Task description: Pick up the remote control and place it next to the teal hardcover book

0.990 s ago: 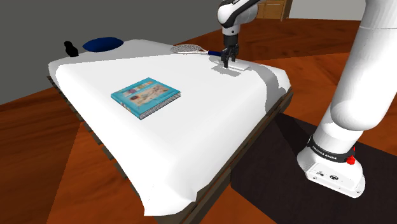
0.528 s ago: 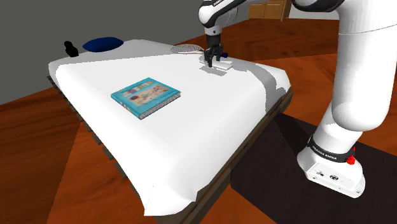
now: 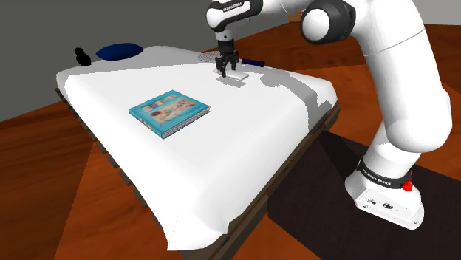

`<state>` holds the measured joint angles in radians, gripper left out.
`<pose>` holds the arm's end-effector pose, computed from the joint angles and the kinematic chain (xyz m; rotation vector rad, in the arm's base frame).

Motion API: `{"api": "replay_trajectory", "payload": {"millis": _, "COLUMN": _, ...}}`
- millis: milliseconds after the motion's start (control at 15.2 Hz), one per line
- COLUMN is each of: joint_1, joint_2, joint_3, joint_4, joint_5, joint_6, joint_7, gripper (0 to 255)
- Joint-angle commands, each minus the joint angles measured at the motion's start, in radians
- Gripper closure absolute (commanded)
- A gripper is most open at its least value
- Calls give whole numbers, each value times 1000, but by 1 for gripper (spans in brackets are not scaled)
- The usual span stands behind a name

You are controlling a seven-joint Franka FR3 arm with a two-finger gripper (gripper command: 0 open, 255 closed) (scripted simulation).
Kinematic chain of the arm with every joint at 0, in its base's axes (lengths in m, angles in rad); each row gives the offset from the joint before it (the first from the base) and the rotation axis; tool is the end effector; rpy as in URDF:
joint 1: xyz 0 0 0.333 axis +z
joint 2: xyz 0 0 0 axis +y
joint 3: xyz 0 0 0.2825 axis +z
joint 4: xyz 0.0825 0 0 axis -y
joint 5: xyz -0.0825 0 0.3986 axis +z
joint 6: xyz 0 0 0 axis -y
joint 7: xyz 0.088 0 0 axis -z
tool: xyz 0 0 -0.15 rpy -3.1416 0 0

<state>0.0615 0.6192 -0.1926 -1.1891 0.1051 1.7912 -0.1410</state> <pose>0.7216 -0.0535 0.3555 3.1334 0.0332 -0.0125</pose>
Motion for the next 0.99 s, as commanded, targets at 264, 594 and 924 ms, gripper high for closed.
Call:
{"api": "replay_trajectory", "payload": {"millis": 264, "joint_1": -6, "joint_2": 257, "joint_3": 23, "joint_4": 426, "joint_5": 16, "joint_6": -167, "joint_7": 59, "gripper": 255}}
{"api": "replay_trajectory", "payload": {"millis": 594, "joint_1": 4, "joint_2": 233, "joint_3": 22, "joint_4": 316, "joint_5": 16, "joint_6": -81, "joint_7": 54, "gripper": 255}}
{"api": "replay_trajectory", "payload": {"millis": 924, "joint_1": 10, "joint_2": 229, "joint_3": 22, "joint_4": 240, "joint_5": 17, "joint_6": -10, "joint_7": 51, "gripper": 255}}
